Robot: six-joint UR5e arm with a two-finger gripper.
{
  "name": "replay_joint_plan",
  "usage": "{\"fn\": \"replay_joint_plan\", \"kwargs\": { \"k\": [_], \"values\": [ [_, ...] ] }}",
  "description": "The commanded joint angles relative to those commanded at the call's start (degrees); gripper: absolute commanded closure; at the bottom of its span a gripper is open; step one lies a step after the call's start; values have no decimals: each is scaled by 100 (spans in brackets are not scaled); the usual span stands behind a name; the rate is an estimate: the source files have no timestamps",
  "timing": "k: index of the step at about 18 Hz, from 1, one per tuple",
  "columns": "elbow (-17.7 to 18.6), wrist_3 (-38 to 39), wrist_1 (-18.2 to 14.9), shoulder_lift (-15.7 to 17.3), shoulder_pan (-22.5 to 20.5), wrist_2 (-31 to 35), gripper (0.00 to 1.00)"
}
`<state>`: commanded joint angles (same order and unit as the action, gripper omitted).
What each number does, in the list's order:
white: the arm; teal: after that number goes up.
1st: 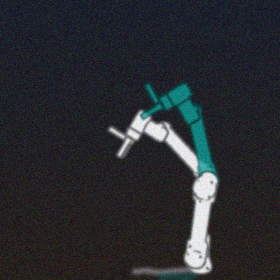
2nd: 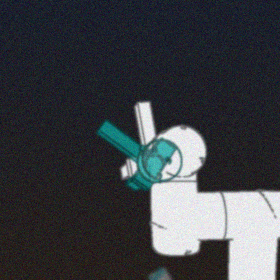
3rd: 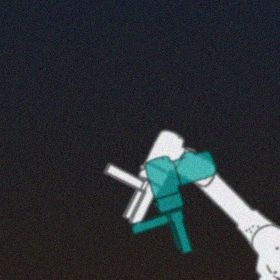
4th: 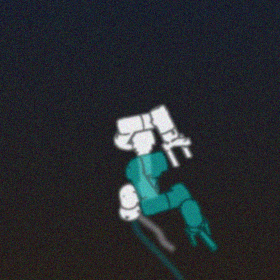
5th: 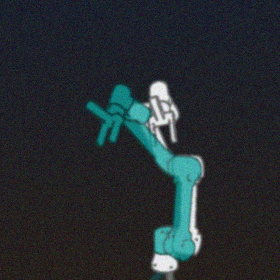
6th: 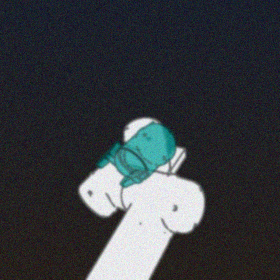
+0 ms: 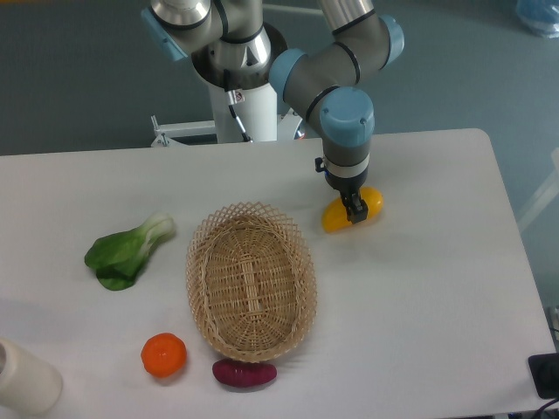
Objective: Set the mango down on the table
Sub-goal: 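Open the gripper to release the mango on the table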
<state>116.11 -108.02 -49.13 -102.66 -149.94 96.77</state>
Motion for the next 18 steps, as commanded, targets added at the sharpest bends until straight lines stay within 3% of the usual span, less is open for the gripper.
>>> {"fn": "replay_joint_plan", "kwargs": {
  "k": [3,9,18],
  "values": [
    [-272,96,-61,0,-9,-79,0],
    [-562,1036,-53,0,-395,-1326,0],
    [-1441,1353,-298,-325,-562,-1231,0]
  ]
}}
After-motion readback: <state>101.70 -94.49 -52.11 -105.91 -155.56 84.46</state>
